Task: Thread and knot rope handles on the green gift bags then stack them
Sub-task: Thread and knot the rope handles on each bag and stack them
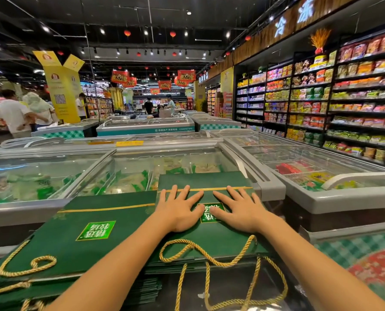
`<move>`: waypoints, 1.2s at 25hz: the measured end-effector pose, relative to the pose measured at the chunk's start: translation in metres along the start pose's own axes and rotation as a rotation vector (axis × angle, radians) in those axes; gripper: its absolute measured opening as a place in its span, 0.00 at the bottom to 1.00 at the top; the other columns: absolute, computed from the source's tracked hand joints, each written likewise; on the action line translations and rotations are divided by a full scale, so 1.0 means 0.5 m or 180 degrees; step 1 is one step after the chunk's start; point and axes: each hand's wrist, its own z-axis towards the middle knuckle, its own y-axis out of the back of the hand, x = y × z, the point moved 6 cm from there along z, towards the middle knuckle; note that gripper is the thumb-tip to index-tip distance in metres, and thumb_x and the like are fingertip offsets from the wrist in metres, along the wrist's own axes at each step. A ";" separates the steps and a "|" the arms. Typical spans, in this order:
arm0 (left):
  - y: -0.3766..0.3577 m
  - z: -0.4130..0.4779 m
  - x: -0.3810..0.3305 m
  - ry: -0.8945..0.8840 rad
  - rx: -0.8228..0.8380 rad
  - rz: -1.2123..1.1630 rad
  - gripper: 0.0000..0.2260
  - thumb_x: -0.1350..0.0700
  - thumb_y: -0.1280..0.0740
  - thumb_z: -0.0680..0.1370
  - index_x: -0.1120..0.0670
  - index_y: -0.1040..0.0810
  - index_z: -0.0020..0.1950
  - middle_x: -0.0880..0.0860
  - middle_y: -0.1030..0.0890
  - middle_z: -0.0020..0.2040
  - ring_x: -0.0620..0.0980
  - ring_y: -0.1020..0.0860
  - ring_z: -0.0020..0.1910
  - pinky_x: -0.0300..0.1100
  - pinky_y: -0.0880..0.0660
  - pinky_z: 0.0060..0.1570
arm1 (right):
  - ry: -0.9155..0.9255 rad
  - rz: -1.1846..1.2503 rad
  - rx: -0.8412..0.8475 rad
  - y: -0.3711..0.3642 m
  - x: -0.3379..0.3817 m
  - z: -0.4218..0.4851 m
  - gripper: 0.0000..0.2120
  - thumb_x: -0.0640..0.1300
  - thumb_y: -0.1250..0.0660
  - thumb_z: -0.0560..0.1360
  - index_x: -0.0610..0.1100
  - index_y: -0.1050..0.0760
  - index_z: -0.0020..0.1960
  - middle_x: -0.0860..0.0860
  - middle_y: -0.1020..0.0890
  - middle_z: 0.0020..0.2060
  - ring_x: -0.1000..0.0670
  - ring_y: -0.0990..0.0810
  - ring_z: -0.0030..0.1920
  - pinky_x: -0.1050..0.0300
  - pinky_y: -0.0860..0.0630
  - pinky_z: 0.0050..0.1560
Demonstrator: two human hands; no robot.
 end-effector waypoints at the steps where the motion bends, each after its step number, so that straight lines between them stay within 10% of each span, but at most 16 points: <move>1: -0.003 0.000 -0.001 -0.0004 -0.0006 0.0008 0.26 0.33 0.58 0.81 0.34 0.56 0.80 0.49 0.57 0.83 0.59 0.61 0.81 0.62 0.64 0.76 | -0.0007 -0.0011 -0.0003 -0.004 0.000 -0.002 0.36 0.77 0.56 0.75 0.68 0.55 0.80 0.52 0.56 0.83 0.44 0.60 0.82 0.34 0.61 0.78; 9: 0.003 -0.006 0.005 -0.0052 -0.0148 -0.0195 0.26 0.33 0.55 0.81 0.34 0.52 0.80 0.49 0.54 0.83 0.58 0.58 0.81 0.61 0.62 0.77 | -0.0005 -0.0142 0.0149 0.019 0.017 -0.015 0.36 0.75 0.54 0.77 0.64 0.54 0.81 0.49 0.54 0.83 0.43 0.58 0.82 0.36 0.59 0.79; 16: 0.136 -0.126 0.071 -0.0268 -0.0832 -0.0830 0.14 0.47 0.39 0.82 0.49 0.21 0.64 0.50 0.21 0.63 0.50 0.24 0.61 0.48 0.26 0.63 | 0.0498 -0.0216 -0.0589 0.147 0.141 -0.086 0.21 0.59 0.40 0.82 0.48 0.25 0.68 0.47 0.20 0.64 0.43 0.23 0.65 0.47 0.24 0.60; 30: 0.071 -0.559 0.428 0.0760 -0.0904 -0.0625 0.16 0.50 0.34 0.81 0.48 0.23 0.68 0.44 0.21 0.63 0.46 0.23 0.63 0.42 0.27 0.62 | 0.1715 -0.0055 -0.0157 -0.015 0.569 -0.221 0.18 0.55 0.41 0.84 0.43 0.27 0.65 0.44 0.22 0.60 0.40 0.23 0.61 0.41 0.23 0.59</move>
